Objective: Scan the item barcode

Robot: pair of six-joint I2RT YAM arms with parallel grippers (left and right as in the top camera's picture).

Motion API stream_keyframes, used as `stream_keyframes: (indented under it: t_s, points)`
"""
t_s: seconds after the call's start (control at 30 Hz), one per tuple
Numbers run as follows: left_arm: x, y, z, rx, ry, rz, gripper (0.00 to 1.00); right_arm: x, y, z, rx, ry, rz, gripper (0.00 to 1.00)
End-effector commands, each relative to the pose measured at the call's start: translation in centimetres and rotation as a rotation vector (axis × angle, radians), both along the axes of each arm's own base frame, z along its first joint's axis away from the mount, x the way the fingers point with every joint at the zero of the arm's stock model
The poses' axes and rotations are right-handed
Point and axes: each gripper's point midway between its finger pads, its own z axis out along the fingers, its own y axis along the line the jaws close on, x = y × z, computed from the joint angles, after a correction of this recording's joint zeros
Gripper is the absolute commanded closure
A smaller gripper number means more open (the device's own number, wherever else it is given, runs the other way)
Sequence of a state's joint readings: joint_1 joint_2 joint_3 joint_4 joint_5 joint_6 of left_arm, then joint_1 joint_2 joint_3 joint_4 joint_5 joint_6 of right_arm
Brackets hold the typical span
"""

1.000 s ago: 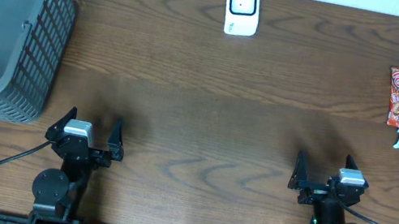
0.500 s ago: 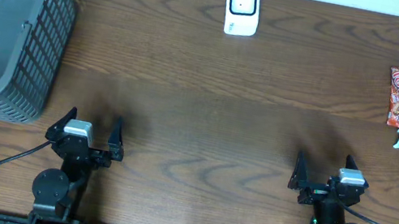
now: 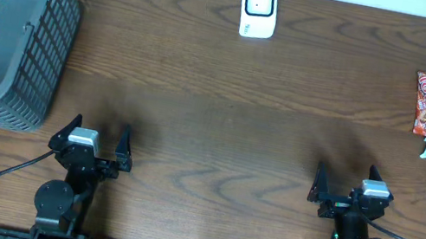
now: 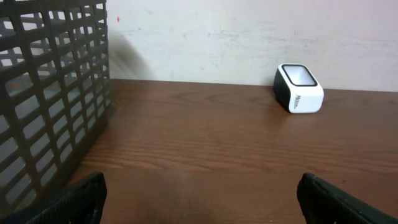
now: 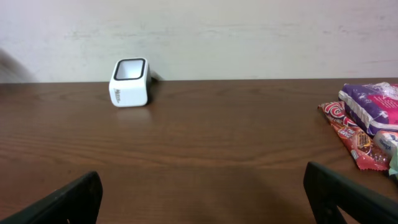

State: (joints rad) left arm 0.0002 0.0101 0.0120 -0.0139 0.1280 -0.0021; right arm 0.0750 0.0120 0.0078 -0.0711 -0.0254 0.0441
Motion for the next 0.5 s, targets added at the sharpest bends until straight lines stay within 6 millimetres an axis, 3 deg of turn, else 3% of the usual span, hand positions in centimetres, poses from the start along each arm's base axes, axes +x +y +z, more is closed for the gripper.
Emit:
stream_keyframes:
  t_s: [0.0, 0.47]
  points:
    - [-0.15, -0.23, -1.37, 0.006, 0.047, -0.017, 0.02, -0.01, -0.2, -0.07, -0.009, -0.001, -0.01, 0.01]
    - [-0.15, -0.23, -1.37, 0.006, 0.047, -0.017, 0.02, -0.01, -0.2, -0.07, -0.009, -0.001, -0.01, 0.01]
